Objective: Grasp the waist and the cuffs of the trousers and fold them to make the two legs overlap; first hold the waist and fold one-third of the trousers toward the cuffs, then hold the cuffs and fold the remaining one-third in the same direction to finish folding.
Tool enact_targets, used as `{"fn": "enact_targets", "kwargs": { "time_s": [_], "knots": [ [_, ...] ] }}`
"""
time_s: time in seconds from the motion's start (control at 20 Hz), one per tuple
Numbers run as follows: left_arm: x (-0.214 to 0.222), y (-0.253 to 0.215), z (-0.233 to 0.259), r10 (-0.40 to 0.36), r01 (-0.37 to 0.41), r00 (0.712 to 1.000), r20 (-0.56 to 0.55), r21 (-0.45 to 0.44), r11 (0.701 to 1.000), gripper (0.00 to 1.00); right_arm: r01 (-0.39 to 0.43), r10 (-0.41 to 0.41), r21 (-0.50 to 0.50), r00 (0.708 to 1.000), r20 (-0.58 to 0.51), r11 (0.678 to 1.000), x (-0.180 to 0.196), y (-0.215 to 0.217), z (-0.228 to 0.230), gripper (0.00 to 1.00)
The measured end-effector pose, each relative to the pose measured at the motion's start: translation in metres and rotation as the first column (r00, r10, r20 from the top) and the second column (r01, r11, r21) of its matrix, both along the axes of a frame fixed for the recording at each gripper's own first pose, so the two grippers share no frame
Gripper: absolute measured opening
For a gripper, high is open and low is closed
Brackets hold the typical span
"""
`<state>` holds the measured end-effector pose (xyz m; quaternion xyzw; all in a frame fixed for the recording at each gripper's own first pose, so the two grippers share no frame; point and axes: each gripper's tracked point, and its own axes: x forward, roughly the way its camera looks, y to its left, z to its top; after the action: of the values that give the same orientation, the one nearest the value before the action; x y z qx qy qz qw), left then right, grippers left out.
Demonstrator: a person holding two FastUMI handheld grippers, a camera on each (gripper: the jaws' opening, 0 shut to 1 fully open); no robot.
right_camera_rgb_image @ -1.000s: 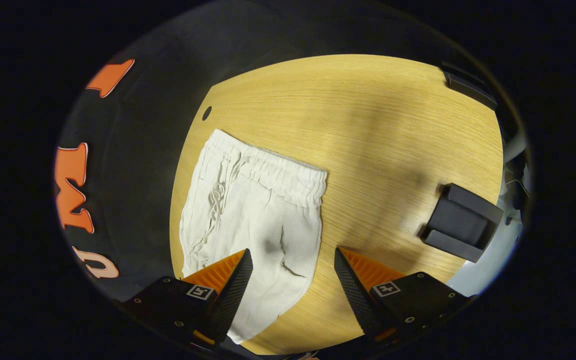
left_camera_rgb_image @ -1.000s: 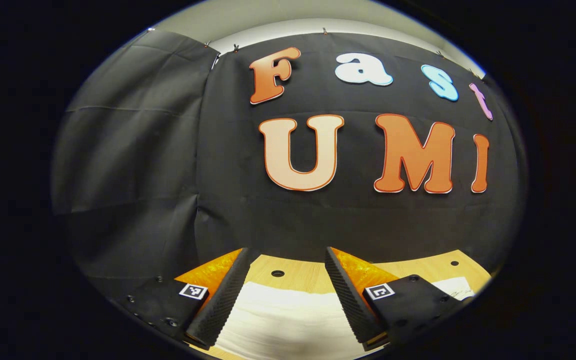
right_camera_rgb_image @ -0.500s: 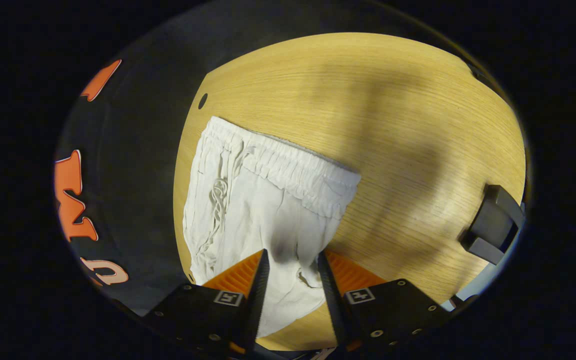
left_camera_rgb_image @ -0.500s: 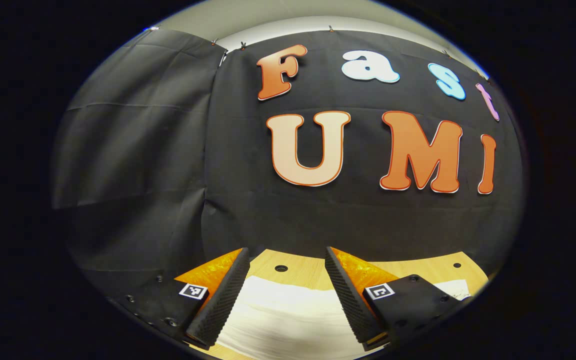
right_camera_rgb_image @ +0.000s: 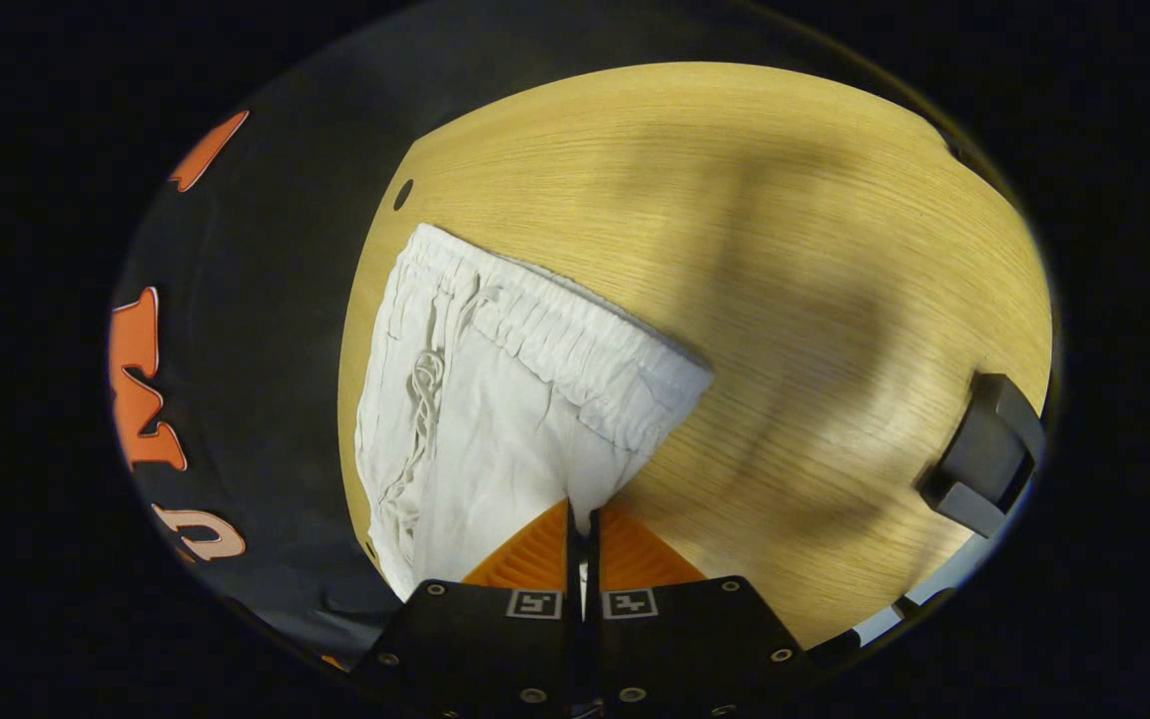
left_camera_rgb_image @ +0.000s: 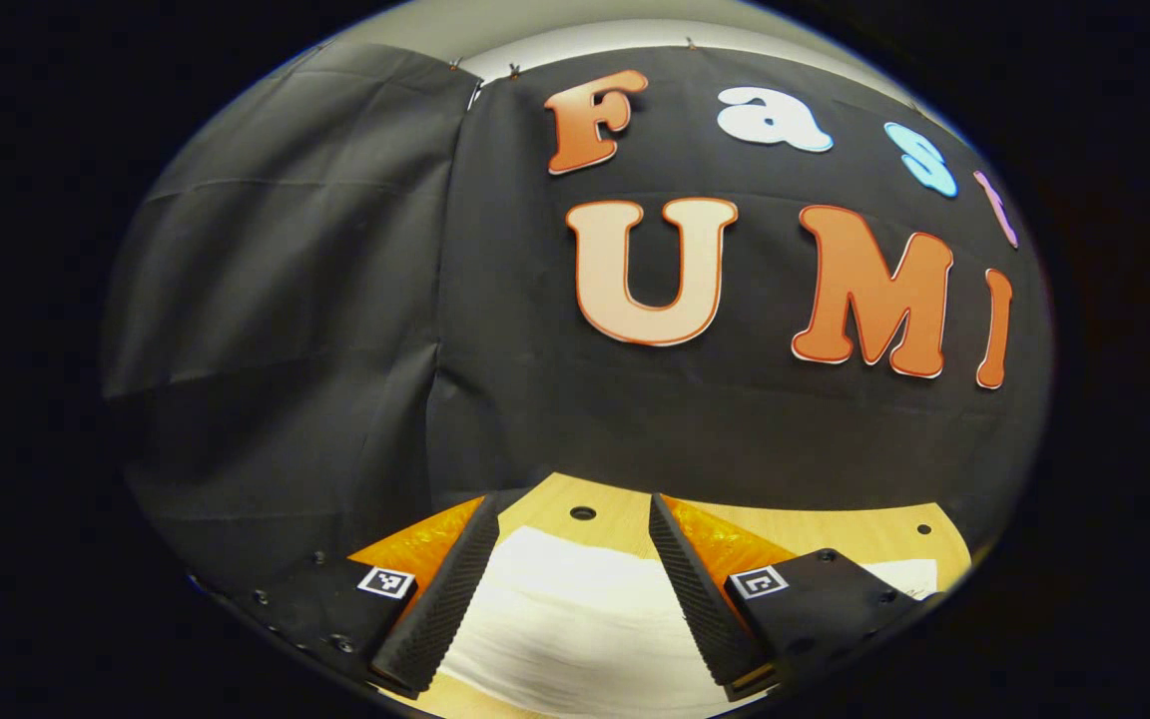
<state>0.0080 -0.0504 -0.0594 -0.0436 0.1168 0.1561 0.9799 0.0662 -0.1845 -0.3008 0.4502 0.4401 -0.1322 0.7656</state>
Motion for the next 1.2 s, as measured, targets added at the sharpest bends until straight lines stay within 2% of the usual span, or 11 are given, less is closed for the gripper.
{"fn": "enact_targets", "kwargs": {
  "time_s": [0.3, 0.45, 0.55, 0.65, 0.7, 0.85, 0.95, 1.05, 1.2],
  "knots": [
    [-0.007, 0.028, -0.063, 0.042, -0.061, 0.987, -0.152, -0.125, 0.990, 0.99, 0.009, -0.009, -0.007, 1.000, 0.002, 1.000, -0.001, 0.001, 0.003, 0.00],
    [-0.017, 0.030, -0.111, 0.053, -0.135, 0.962, -0.269, -0.295, 0.946, 1.00, 0.014, -0.014, 0.004, 1.000, -0.003, 1.000, -0.001, 0.000, 0.003, 0.00],
    [-0.023, 0.030, -0.134, 0.066, -0.196, 0.937, -0.342, -0.361, 0.912, 1.00, 0.016, -0.016, 0.007, 1.000, -0.008, 1.000, -0.001, 0.000, 0.003, 0.01],
    [-0.026, 0.031, -0.163, 0.083, -0.263, 0.911, -0.403, -0.415, 0.871, 0.99, 0.010, -0.010, 0.004, 1.000, -0.012, 1.000, -0.002, 0.000, 0.003, 0.00],
    [-0.030, 0.028, -0.179, 0.102, -0.316, 0.888, -0.448, -0.435, 0.844, 1.00, 0.009, -0.009, 0.004, 1.000, -0.015, 1.000, -0.002, 0.000, 0.003, 0.01],
    [-0.040, 0.015, -0.203, 0.130, -0.425, 0.845, -0.518, -0.503, 0.752, 1.00, 0.010, -0.010, 0.010, 1.000, -0.021, 1.000, -0.002, 0.000, 0.003, 0.00],
    [-0.048, 0.011, -0.217, 0.131, -0.489, 0.814, -0.565, -0.547, 0.680, 1.00, 0.012, -0.012, 0.014, 1.000, -0.025, 1.000, -0.003, -0.001, 0.003, 0.00],
    [-0.058, 0.013, -0.225, 0.127, -0.533, 0.792, -0.598, -0.574, 0.621, 1.00, 0.013, -0.013, 0.017, 0.999, -0.030, 1.000, -0.003, -0.001, 0.003, 0.00],
    [-0.058, 0.004, -0.236, 0.114, -0.572, 0.771, -0.627, -0.602, 0.556, 1.00, 0.019, -0.019, 0.023, 0.999, -0.037, 1.000, -0.003, -0.001, 0.003, 0.00]
  ]
}}
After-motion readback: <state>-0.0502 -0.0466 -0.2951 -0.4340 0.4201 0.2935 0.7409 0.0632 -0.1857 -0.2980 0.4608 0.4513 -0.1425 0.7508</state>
